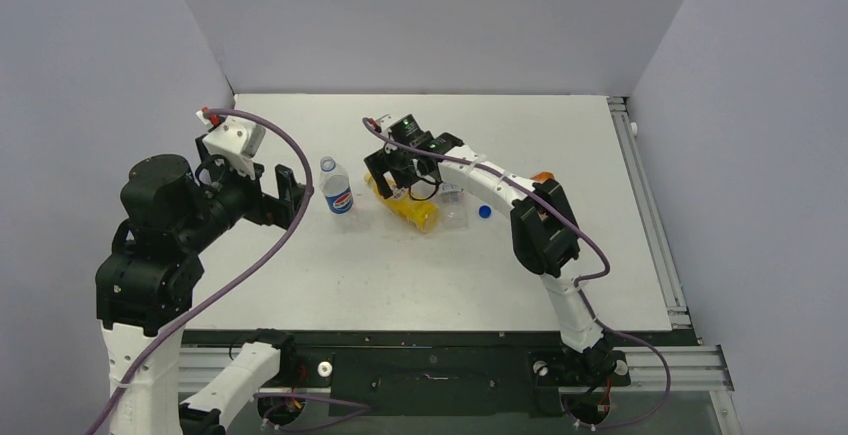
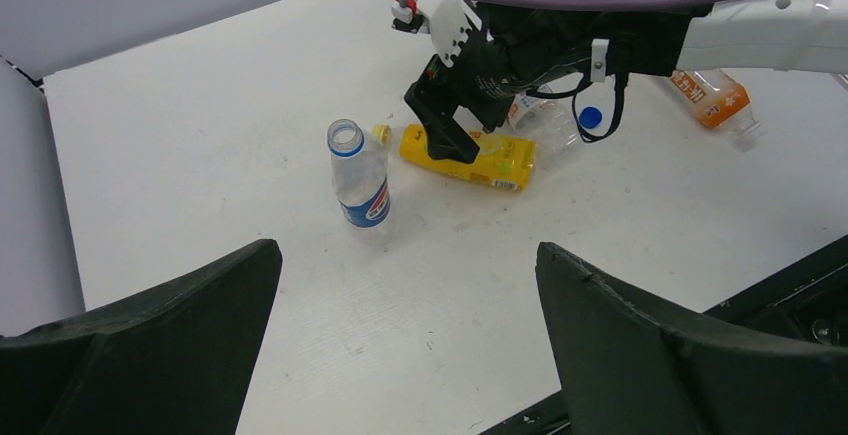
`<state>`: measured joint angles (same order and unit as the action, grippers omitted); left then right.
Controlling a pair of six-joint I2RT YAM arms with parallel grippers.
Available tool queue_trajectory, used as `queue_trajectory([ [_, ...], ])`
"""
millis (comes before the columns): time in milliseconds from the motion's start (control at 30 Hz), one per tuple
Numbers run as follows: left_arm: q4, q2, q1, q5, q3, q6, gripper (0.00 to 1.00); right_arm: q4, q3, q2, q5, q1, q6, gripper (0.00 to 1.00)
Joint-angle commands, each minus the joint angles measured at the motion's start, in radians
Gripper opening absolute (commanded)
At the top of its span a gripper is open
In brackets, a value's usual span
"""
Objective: Unscrew the bottle caps
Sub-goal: Place the plastic bottle at the center of the board, then pick up the plastic bottle at the center of the board.
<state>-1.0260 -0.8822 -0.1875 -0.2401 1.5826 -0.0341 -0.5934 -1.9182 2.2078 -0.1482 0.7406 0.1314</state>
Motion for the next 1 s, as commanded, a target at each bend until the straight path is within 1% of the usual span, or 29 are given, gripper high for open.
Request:
queue_trajectory([
  [0,0.014,0.01,0.004,-0.055,-0.005,0.013,0.97,0.026,-0.041,0.041,-0.058,0.01,0.015,0.86],
  [100,0.014,0.015,0.004,-0.068,-0.036,0.017,0.96,0.027,-0.035,0.058,-0.048,0.032,0.01,0.87],
  [200,-0.005,0.002,0.004,-0.075,-0.036,0.012,0.97,0.044,-0.009,0.059,-0.026,0.053,0.015,0.87],
  [300,-0.016,-0.003,0.004,-0.066,-0.025,0.006,0.97,0.061,0.01,0.053,0.006,0.057,0.034,0.84],
  [367,-0.018,-0.002,0.003,-0.061,-0.015,0.001,0.97,0.073,0.021,0.045,0.034,0.055,0.047,0.78],
  [400,-0.019,-0.001,0.005,-0.058,-0.012,-0.001,0.97,0.081,0.026,0.037,0.044,0.053,0.052,0.72],
  [433,-0.019,0.0,0.004,-0.057,-0.007,0.0,0.97,0.085,0.029,0.03,0.063,0.047,0.063,0.68],
  [467,-0.019,0.0,0.004,-0.057,-0.006,0.001,0.97,0.093,0.034,0.015,0.072,0.043,0.069,0.6],
  [500,-0.018,0.001,0.004,-0.058,-0.004,0.002,0.97,0.097,0.04,0.006,0.074,0.036,0.083,0.56],
  [533,-0.015,0.0,0.004,-0.059,-0.006,0.009,0.97,0.106,0.045,-0.018,0.078,0.033,0.089,0.49],
  [567,-0.011,0.002,0.004,-0.062,-0.009,0.013,0.96,0.113,0.051,-0.034,0.08,0.03,0.1,0.46],
  [600,-0.001,0.003,0.004,-0.066,-0.017,0.023,0.96,0.132,0.068,-0.067,0.086,0.029,0.109,0.39],
  [733,0.052,0.031,0.004,-0.091,-0.055,0.083,0.97,0.178,0.117,-0.181,0.124,0.028,0.144,0.29],
  [767,0.07,0.036,0.003,-0.119,-0.063,0.103,0.97,0.184,0.127,-0.2,0.135,0.028,0.158,0.25],
  [867,0.106,0.057,0.002,-0.182,-0.107,0.15,0.97,0.224,0.182,-0.325,0.18,0.031,0.196,0.24],
  [933,0.131,0.062,0.002,-0.234,-0.137,0.179,0.97,0.268,0.23,-0.414,0.212,0.046,0.215,0.26],
  [967,0.15,0.062,0.001,-0.265,-0.156,0.196,0.97,0.296,0.262,-0.475,0.231,0.05,0.221,0.3],
])
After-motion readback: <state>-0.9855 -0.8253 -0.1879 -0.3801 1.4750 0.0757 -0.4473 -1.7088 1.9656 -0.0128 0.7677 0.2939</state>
